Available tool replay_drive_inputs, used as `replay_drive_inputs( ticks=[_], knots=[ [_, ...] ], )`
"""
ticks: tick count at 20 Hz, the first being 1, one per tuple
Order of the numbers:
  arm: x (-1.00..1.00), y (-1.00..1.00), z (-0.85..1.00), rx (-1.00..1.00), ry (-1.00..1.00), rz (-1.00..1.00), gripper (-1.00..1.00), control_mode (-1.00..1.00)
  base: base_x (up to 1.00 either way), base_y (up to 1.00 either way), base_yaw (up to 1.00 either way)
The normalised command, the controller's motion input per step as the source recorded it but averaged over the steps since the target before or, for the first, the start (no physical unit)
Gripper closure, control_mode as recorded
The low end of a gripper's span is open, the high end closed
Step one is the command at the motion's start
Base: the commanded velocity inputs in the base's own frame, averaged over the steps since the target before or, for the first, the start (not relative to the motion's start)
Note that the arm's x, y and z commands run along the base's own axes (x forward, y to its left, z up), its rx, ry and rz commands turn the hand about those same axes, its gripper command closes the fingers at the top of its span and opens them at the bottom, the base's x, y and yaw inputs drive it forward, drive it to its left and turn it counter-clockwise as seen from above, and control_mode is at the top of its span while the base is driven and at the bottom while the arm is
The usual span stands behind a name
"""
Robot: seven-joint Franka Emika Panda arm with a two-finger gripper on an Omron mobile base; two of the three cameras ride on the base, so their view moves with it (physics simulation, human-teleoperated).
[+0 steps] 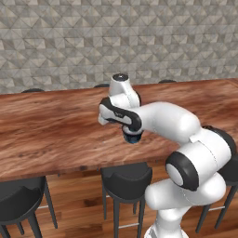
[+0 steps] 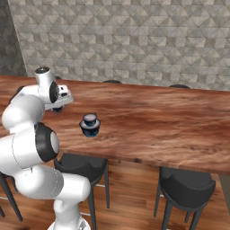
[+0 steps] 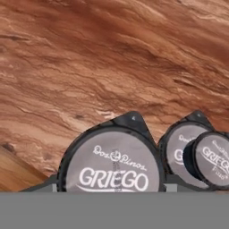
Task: Stack the yogurt containers by placing the smaller containers on top of the larger containers.
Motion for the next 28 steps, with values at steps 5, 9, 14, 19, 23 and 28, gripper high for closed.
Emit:
replay_drive_inputs(
  ticks=[5, 9, 14, 19, 23, 28],
  knots=[
    [0.01, -0.12, 0.23, 0.0, 0.0, -0.07, 1.0, -1.0, 0.0, 0.0, 0.0],
    [0.01, -0.17, 0.08, 0.0, 0.0, -0.07, 1.0, -1.0, 0.0, 0.0, 0.0],
    [0.0, -0.28, 0.01, 0.0, 0.0, -0.03, 1.0, -1.0, 0.0, 0.0, 0.0],
    [0.0, -0.16, 0.0, 0.0, -0.01, -0.03, 1.0, -1.0, 0.0, 0.0, 0.0],
    [0.0, -0.33, 0.0, 0.0, -0.01, -0.01, 1.0, -1.0, 0.0, 0.0, 0.0],
    [0.0, -0.34, 0.01, 0.0, -0.01, 0.0, 1.0, -1.0, 0.0, 0.0, 0.0]
  ],
)
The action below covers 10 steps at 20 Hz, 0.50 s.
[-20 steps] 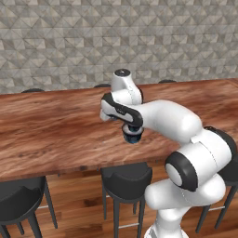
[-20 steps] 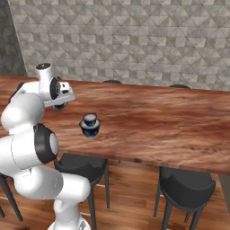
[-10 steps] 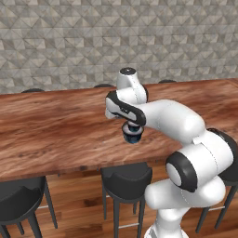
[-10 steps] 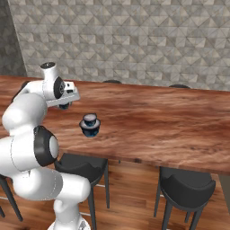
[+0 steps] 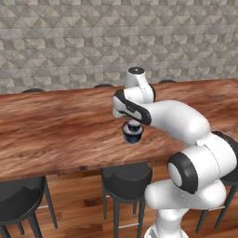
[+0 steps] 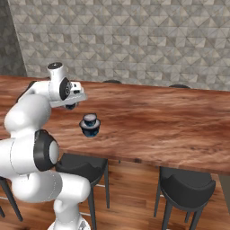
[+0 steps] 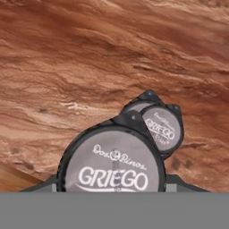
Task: Stack the yogurt containers by placing the smaller containers on top of the larger containers.
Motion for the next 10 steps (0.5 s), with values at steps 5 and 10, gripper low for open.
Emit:
replay_drive_inputs(
  ticks=[5, 10],
  knots=[
    [0.0, -0.25, 0.03, 0.0, 0.0, -0.01, 1.0, -1.0, 0.0, 0.0, 0.0],
    [0.0, -0.18, 0.0, 0.0, 0.0, 0.0, 1.0, -1.0, 0.0, 0.0, 0.0]
  ],
)
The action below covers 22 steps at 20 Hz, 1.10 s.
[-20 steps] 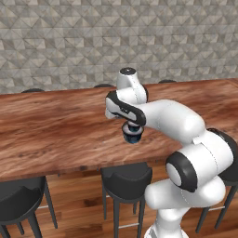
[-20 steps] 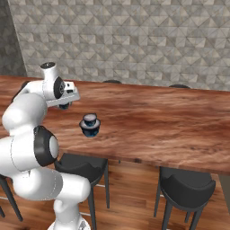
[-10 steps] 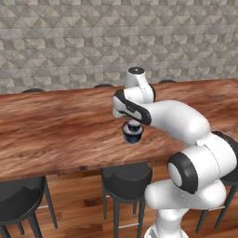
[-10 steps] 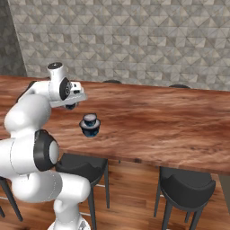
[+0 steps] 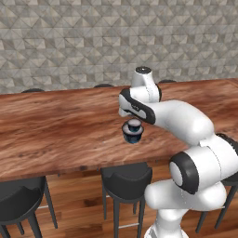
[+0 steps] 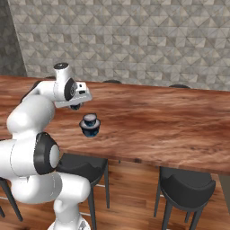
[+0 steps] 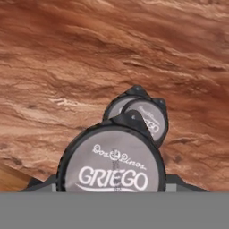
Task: Stack the yogurt containers by placing the smaller containers on top of the larger containers.
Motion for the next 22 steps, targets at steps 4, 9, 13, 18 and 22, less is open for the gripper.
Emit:
replay_drive_inputs(
  ticks=[4, 9, 13, 18, 22],
  knots=[
    [0.01, -0.14, -0.01, 0.0, -0.01, 0.0, 1.0, -1.0, 0.0, 0.0, 0.0],
    [0.0, -0.14, 0.0, 0.0, 0.0, 0.0, 1.0, -1.0, 0.0, 0.0, 0.0],
    [0.0, -0.07, -0.04, 0.0, 0.0, 0.0, 1.0, -1.0, 0.0, 0.0, 0.0],
    [0.08, -0.04, -0.03, 0.0, 0.0, 0.0, 1.0, -1.0, 0.0, 0.0, 0.0],
    [0.14, -0.04, -0.06, 0.0, 0.0, 0.0, 1.0, -1.0, 0.0, 0.0, 0.0]
  ],
)
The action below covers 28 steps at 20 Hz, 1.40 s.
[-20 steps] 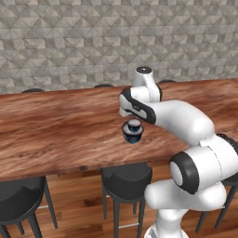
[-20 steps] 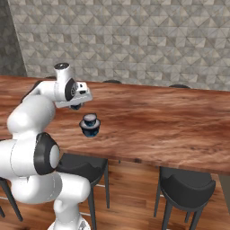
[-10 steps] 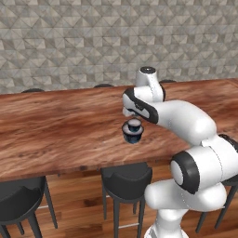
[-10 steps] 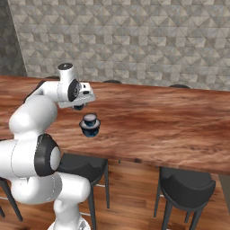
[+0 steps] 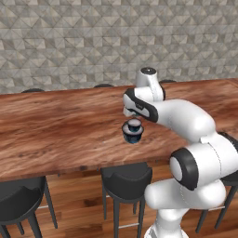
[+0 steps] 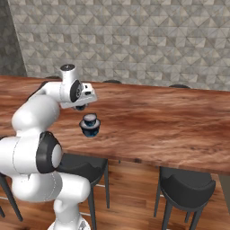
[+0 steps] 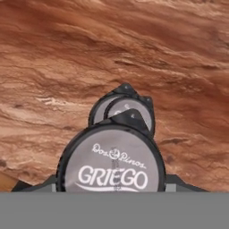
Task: Stack the yogurt containers by placing the smaller containers on top of the larger containers.
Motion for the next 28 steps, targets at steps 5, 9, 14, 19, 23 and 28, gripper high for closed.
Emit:
replay_drive_inputs(
  ticks=[5, 9, 14, 19, 23, 28],
  knots=[
    [0.07, -0.05, -0.1, 0.0, 0.0, 0.0, 1.0, -1.0, 0.0, 0.0, 0.0],
    [0.13, -0.03, -0.06, 0.0, 0.0, 0.0, 1.0, -1.0, 0.0, 0.0, 0.0],
    [0.07, -0.05, -0.04, 0.01, 0.0, 0.0, 1.0, -1.0, 0.0, 0.0, 0.0],
    [0.0, -0.02, -0.13, 0.0, 0.0, 0.0, 1.0, -1.0, 0.0, 0.0, 0.0],
    [0.0, -0.02, -0.21, 0.0, 0.0, 0.0, 1.0, -1.0, 0.0, 0.0, 0.0],
    [0.06, 0.0, -0.06, 0.0, 0.0, 0.0, 1.0, -1.0, 0.0, 0.0, 0.0]
  ],
)
